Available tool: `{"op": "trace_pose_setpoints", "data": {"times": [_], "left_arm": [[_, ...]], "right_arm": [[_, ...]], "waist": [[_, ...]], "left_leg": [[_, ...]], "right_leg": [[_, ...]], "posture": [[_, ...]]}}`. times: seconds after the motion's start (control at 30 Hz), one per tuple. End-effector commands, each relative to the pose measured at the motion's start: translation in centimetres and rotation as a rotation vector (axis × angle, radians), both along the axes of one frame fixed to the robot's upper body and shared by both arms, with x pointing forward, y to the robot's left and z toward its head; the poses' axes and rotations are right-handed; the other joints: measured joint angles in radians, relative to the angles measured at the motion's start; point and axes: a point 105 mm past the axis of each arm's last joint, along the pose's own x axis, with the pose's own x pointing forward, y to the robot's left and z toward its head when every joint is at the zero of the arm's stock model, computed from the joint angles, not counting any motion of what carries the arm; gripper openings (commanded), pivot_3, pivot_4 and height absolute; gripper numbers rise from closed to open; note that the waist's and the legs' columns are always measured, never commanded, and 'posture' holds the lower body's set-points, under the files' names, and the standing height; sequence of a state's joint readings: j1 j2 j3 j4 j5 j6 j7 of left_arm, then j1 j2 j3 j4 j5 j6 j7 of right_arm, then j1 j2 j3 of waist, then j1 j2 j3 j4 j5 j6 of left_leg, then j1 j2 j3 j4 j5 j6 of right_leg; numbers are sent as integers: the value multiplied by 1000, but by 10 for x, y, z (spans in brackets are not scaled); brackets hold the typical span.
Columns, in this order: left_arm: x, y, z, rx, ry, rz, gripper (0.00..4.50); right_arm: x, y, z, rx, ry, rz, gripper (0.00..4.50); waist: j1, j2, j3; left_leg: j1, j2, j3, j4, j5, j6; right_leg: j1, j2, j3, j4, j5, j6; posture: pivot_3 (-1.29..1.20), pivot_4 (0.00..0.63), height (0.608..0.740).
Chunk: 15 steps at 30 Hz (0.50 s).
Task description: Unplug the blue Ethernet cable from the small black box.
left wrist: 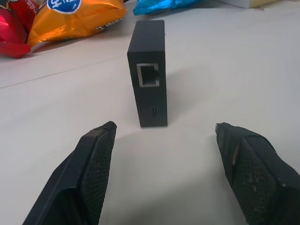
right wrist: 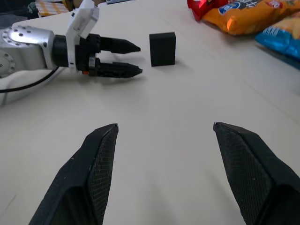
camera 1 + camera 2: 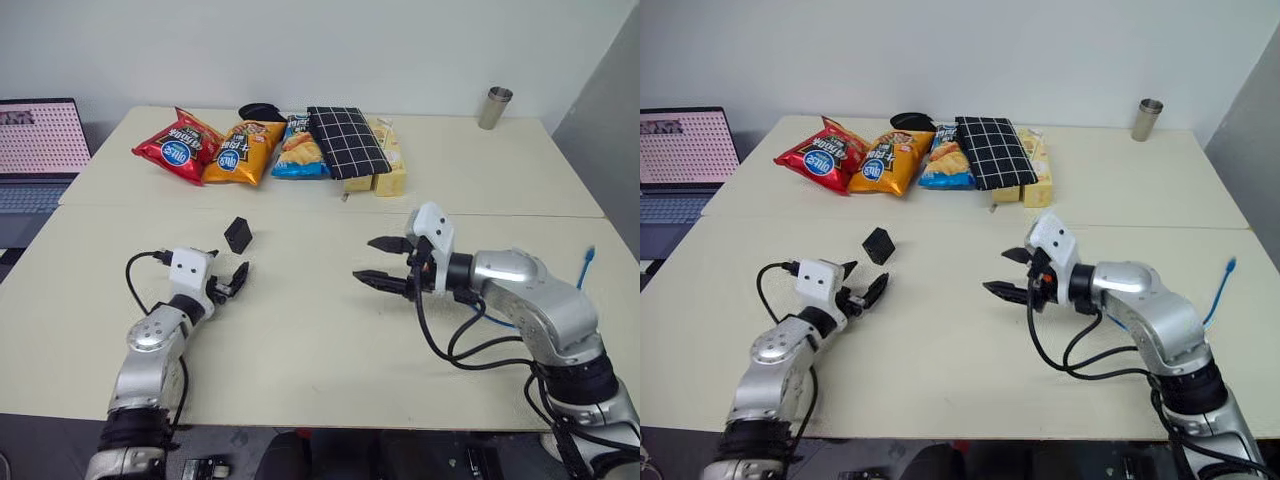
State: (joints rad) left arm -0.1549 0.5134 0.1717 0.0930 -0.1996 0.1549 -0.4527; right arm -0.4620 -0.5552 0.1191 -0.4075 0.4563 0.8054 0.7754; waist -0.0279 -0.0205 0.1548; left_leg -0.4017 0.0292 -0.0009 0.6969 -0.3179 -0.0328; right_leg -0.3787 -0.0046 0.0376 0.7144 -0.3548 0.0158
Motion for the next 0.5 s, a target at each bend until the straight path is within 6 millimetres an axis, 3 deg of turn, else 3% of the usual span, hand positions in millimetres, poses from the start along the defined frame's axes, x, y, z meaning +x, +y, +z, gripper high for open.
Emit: {"op": "trace_pose_setpoints", "data": {"times": [0.03, 0.27, 0.5], "left_arm": [[-9, 0, 34, 69, -31, -53, 3599], [-22, 7, 74, 138, -39, -119, 3599], [-30, 6, 80, 186, 7, -195, 3599]], "right_arm": [[-2, -28, 14, 10, -43, -71, 3445], [-2, -74, 15, -51, -51, -163, 3445], [0, -95, 14, -86, -56, -208, 3445]], "waist": [[2, 0, 0], [0, 0, 0], [0, 0, 0]], "left_leg": [[0, 0, 0, 0, 0, 0], [1, 0, 0, -1, -2, 3], [1, 0, 0, -1, -2, 3]], "right_leg": [[0, 0, 0, 0, 0, 0], [1, 0, 0, 0, 0, 0], [1, 0, 0, -1, 0, 0]], "posture": [[0, 150, 740], [0, 150, 740], [0, 150, 740]]}}
